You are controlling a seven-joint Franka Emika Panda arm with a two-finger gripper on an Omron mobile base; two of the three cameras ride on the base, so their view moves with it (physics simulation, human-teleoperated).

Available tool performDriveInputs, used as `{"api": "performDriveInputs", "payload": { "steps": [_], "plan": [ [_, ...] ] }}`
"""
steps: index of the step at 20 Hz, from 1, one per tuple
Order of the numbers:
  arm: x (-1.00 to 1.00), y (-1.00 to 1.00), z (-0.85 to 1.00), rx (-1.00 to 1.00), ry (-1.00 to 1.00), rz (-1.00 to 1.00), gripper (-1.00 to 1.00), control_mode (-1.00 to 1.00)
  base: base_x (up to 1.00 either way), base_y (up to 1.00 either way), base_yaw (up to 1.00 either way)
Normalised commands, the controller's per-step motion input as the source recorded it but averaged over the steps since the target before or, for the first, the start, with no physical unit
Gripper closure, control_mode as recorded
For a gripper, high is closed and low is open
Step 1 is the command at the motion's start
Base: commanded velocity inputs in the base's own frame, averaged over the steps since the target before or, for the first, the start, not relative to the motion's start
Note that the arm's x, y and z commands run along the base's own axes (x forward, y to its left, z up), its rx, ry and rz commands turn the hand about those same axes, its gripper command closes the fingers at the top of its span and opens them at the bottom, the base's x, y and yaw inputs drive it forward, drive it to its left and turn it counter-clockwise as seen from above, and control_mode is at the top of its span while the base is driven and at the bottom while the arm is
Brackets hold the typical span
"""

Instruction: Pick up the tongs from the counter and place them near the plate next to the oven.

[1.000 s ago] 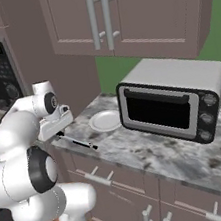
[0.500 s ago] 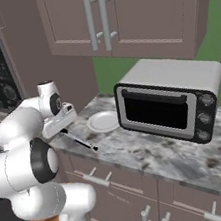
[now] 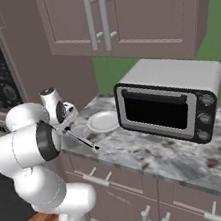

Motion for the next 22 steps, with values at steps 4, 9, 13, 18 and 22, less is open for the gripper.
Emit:
{"api": "performDriveInputs", "payload": {
  "steps": [4,9,13,18,22],
  "plan": [
    [0.54,0.11,-0.45,0.07,-0.21,0.0,1.0,-1.0,0.0,0.0,0.0],
    [0.53,0.0,-0.34,0.11,-0.09,0.05,1.0,-1.0,0.0,0.0,0.0],
    [0.56,-0.02,-0.24,0.12,-0.05,0.12,1.0,-1.0,0.0,0.0,0.0],
    [0.53,-0.01,-0.22,0.11,-0.01,0.16,1.0,-1.0,0.0,0.0,0.0],
    [0.46,-0.02,-0.18,0.09,0.01,0.11,-1.0,-1.0,0.0,0.0,0.0]
  ]
}}
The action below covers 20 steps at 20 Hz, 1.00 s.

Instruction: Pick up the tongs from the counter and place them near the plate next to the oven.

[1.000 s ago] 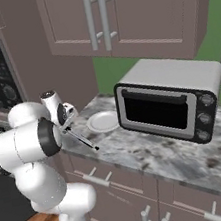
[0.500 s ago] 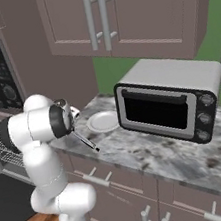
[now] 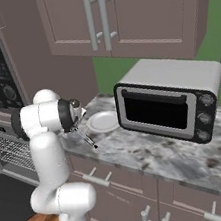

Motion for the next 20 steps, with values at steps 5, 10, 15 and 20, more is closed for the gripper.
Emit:
{"api": "performDriveInputs", "payload": {
  "steps": [5,10,15,20],
  "plan": [
    [0.29,-0.03,0.09,0.01,0.08,0.06,-1.0,-1.0,0.0,0.0,0.0],
    [0.09,0.03,0.4,0.0,0.15,0.0,-1.0,-1.0,0.0,0.0,0.0],
    [-0.18,0.11,0.34,-0.09,0.12,-0.11,-1.0,-1.0,0.0,0.0,0.0],
    [-0.25,0.14,0.27,-0.13,0.15,-0.24,-1.0,-1.0,0.0,0.0,0.0]
  ]
}}
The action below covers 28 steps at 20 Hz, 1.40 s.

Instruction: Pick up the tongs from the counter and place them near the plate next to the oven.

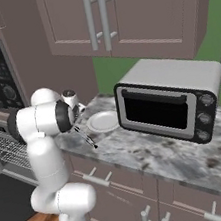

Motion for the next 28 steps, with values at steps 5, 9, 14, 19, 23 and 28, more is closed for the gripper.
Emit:
{"api": "performDriveInputs", "payload": {
  "steps": [5,9,14,19,23,28],
  "plan": [
    [-0.37,0.03,0.3,-0.14,0.04,-0.26,-1.0,-1.0,0.0,0.0,0.0],
    [-0.41,-0.01,0.5,-0.08,0.0,-0.16,-1.0,-1.0,0.0,0.0,0.0],
    [-0.58,-0.08,0.45,-0.01,0.0,-0.06,-1.0,-1.0,0.0,0.0,0.0],
    [-0.8,-0.28,0.15,0.0,-0.1,-0.06,-1.0,-1.0,0.0,0.0,0.0],
    [-0.82,-0.36,0.01,0.0,-0.25,-0.01,-1.0,-1.0,0.0,0.0,0.0],
    [-0.81,-0.36,0.01,0.0,-0.26,-0.01,-1.0,-1.0,0.0,0.0,0.0]
  ]
}}
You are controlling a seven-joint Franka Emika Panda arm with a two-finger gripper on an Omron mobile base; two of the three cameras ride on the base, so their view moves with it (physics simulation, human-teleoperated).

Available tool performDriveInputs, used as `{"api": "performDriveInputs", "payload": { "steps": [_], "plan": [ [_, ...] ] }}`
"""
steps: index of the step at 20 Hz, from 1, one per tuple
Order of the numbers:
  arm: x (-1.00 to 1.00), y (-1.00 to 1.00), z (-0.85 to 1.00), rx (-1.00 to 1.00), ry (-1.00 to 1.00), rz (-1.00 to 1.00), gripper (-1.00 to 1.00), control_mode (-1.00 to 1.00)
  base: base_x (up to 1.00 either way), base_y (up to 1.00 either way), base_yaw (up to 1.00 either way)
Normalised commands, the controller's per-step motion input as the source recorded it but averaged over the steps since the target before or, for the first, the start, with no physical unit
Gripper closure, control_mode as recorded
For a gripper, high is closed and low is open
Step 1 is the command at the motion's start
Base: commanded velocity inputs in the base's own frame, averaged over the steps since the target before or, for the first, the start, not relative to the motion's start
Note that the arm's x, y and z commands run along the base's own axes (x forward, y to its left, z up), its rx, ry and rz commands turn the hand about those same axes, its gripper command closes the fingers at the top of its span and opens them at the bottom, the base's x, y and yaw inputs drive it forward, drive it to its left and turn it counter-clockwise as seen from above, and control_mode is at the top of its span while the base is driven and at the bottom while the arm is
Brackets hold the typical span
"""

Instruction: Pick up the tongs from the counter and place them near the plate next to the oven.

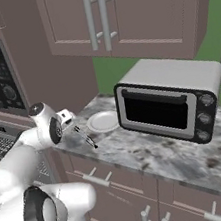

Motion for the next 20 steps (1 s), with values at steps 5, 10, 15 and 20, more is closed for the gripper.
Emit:
{"api": "performDriveInputs", "payload": {
  "steps": [5,10,15,20],
  "plan": [
    [-0.81,-0.39,0.08,0.07,-0.13,-0.04,-1.0,-1.0,0.0,0.0,0.0],
    [-0.8,-0.4,0.16,0.19,-0.06,-0.03,-1.0,-1.0,0.0,0.0,0.0],
    [-0.75,-0.31,0.23,0.16,0.0,-0.09,-1.0,-1.0,0.0,0.0,0.0],
    [-0.64,-0.3,0.2,0.06,0.01,-0.19,-1.0,-1.0,0.0,0.0,0.0]
  ]
}}
